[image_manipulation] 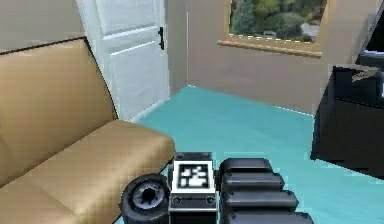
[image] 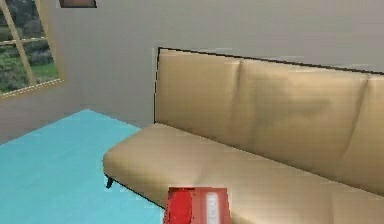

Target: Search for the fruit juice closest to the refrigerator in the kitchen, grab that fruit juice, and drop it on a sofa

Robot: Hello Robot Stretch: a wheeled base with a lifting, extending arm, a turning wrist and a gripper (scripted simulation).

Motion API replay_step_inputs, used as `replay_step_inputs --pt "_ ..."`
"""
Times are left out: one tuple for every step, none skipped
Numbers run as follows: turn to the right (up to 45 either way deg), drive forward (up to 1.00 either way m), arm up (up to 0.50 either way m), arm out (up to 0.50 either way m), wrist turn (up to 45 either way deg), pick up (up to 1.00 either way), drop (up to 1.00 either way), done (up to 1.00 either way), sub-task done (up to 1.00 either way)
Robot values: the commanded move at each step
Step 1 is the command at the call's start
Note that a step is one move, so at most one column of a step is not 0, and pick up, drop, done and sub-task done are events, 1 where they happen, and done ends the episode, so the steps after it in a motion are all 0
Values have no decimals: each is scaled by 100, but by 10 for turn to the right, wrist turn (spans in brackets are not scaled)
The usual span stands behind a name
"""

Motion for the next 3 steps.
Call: replay_step_inputs --pt "0 20 0 0 0 0 0 0 0" --pt "-450 0 0 0 0 0 0 0 0" --pt "-450 0 0 0 0 0 0 0 0"
